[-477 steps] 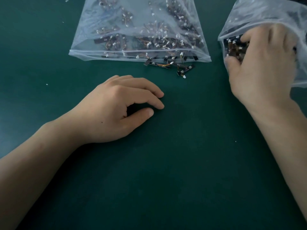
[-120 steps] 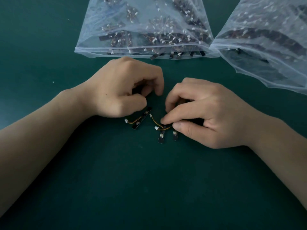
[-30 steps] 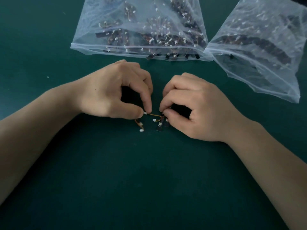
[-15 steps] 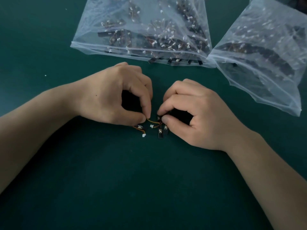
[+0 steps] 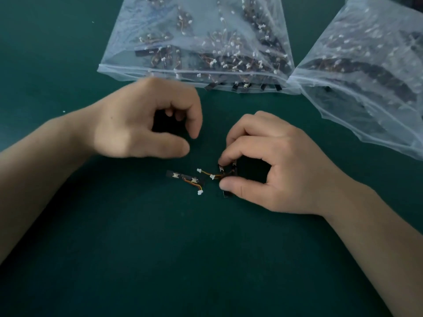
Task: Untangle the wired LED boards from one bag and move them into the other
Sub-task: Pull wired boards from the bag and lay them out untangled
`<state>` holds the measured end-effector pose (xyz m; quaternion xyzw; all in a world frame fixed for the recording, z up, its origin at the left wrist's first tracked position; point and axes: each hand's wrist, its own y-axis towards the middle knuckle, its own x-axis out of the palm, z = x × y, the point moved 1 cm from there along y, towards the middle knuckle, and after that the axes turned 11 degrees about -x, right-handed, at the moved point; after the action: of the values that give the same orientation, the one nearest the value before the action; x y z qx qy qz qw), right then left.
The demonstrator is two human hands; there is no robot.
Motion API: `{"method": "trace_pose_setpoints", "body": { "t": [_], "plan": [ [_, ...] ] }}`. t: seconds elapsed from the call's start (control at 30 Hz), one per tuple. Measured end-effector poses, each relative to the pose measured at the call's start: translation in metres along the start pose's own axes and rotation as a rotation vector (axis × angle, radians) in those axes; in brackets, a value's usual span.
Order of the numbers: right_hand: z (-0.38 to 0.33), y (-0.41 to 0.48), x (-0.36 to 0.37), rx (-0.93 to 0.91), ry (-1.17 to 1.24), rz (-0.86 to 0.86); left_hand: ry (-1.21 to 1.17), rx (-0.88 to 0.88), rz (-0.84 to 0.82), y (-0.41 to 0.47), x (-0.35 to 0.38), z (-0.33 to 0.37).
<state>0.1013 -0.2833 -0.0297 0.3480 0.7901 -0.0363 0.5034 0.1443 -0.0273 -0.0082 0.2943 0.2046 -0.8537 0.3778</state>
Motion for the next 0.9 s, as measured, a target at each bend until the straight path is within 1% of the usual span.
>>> {"method": "trace_pose_setpoints", "body": {
  "t": [0.1, 0.27, 0.43, 0.63, 0.8, 0.9],
  "plan": [
    [0.000, 0.001, 0.000, 0.000, 0.010, -0.003, 0.126, 0.022, -0.044, -0.005, 0.002, -0.002],
    [0.001, 0.002, 0.000, 0.015, -0.005, -0.003, 0.185, -0.016, -0.071, -0.008, 0.004, -0.003],
    [0.001, 0.000, -0.001, 0.023, 0.048, -0.028, 0.170, -0.012, -0.073, -0.008, 0.006, -0.003],
    [0.002, -0.001, 0.000, 0.049, 0.051, -0.010, 0.151, 0.006, -0.079, -0.009, 0.012, 0.003],
    [0.002, 0.000, -0.001, 0.019, 0.059, -0.046, 0.128, 0.006, 0.006, -0.007, 0.015, 0.006],
    [0.001, 0.000, -0.001, 0.015, 0.052, -0.025, 0.097, 0.006, 0.066, -0.007, 0.014, 0.005]
  ]
}}
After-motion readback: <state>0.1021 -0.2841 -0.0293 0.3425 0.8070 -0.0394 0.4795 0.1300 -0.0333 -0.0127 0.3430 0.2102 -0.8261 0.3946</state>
